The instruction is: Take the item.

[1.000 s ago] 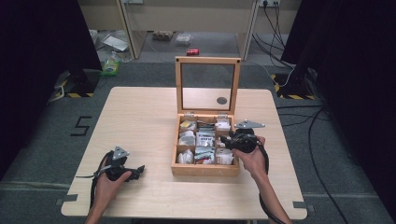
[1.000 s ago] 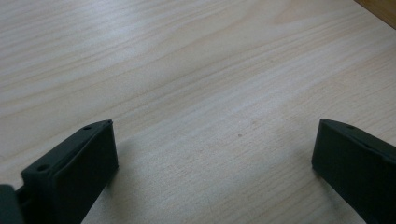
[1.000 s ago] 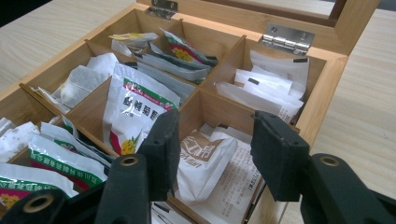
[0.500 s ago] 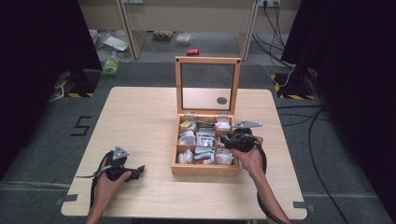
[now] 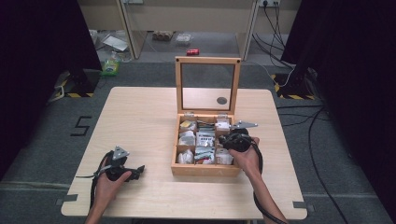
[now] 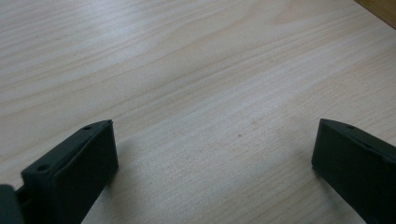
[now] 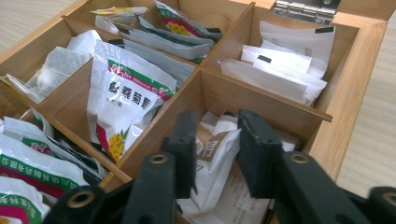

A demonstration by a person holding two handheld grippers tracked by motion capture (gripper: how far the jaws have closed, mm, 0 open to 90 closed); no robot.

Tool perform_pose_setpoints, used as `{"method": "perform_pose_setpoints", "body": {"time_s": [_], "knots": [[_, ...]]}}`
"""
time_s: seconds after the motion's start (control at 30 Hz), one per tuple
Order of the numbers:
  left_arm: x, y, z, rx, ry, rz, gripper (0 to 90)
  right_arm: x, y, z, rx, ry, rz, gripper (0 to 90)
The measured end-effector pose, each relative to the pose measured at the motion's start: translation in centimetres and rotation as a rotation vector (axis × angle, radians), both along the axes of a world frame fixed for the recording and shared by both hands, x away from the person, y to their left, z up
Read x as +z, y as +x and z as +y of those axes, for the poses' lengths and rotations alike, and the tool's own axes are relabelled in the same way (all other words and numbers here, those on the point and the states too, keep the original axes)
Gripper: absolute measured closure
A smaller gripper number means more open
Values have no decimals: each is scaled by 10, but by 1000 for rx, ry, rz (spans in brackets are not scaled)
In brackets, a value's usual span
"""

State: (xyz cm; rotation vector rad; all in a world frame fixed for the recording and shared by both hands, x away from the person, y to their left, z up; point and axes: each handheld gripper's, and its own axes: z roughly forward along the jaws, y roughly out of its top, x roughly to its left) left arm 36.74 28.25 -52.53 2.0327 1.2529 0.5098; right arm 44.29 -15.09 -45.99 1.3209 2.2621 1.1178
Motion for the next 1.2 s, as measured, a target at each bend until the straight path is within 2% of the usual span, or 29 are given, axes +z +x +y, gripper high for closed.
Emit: {"method": "perform_pose_setpoints", "body": {"time_s": [0.23, 0.43, 0.9, 1.2], "knots": [[0, 0, 0, 0, 0, 0, 0, 3, -2, -1, 18, 9, -51, 842], [0, 0, 0, 0, 0, 0, 0, 8, -5, 0, 22, 14, -79, 855], [0, 0, 0, -1, 0, 0, 0, 33, -11, -15, 6, 84, -156, 859], [0, 0, 0, -1, 0, 1, 0, 46, -17, -25, -1, 116, -189, 858]]}}
